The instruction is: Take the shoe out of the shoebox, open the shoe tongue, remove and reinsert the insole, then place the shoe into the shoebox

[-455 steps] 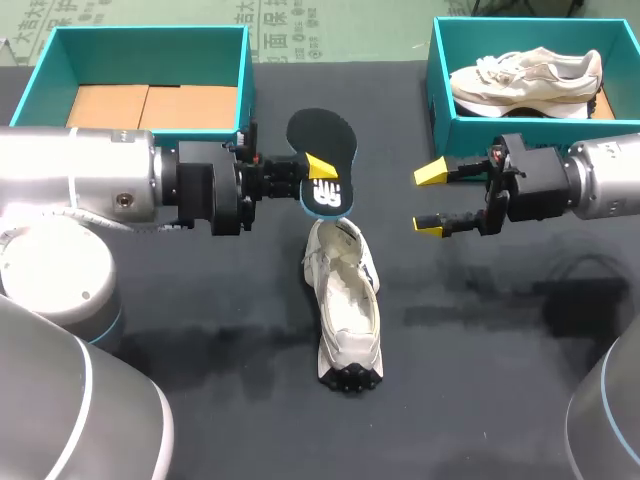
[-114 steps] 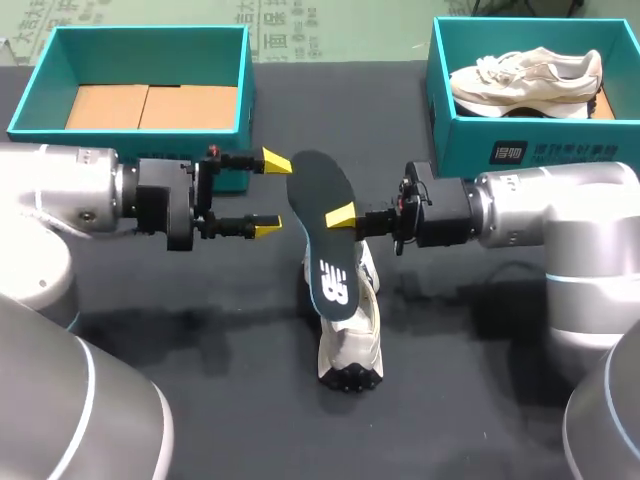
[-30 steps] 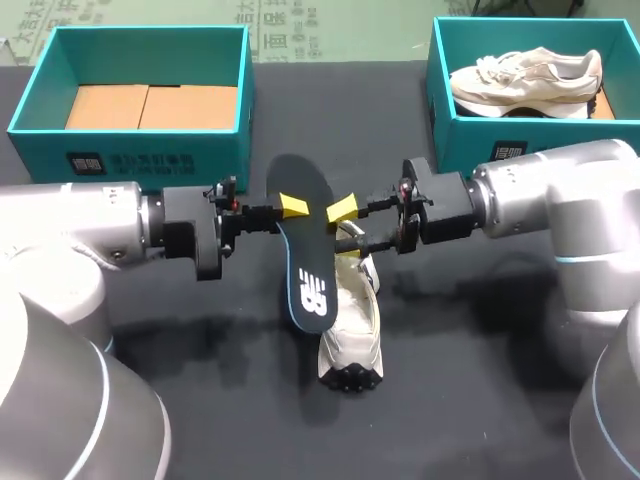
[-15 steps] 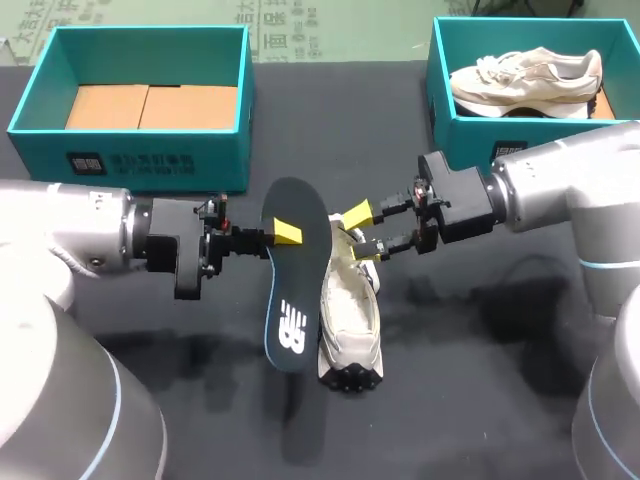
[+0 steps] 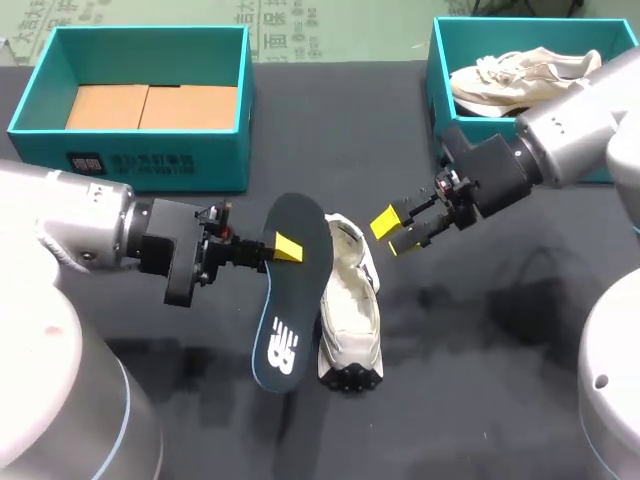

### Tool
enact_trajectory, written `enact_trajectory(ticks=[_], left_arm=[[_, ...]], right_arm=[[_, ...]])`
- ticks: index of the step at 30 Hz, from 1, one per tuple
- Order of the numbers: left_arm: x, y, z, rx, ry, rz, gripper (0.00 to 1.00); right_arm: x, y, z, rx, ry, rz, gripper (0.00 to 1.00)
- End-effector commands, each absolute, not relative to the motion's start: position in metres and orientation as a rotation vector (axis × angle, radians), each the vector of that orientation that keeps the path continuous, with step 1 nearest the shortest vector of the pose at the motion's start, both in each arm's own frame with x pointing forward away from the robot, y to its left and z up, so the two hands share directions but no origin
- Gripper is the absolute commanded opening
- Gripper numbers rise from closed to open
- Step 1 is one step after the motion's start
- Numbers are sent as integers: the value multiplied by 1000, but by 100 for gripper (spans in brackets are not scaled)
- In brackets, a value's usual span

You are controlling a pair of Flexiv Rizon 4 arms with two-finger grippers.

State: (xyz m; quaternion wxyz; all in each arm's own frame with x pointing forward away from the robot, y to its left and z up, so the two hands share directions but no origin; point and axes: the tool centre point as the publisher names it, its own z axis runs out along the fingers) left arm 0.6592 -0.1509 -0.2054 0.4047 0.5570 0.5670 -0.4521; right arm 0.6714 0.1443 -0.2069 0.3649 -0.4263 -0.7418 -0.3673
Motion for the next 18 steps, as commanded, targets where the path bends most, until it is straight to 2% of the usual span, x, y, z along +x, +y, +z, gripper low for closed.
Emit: enact_trajectory(ticks=[1, 8, 18], left_arm=[[637, -161, -206, 1411, 1421, -1179, 0], [605, -159, -208, 1306, 1451, -1503, 0], [605, -158, -208, 1311, 1460, -1512, 0]], right_arm=[[668, 141, -205, -1059, -1997, -899, 100], [641, 116, -230, -879, -2364, -748, 100], [639, 114, -236, -862, -2366, -714, 100]])
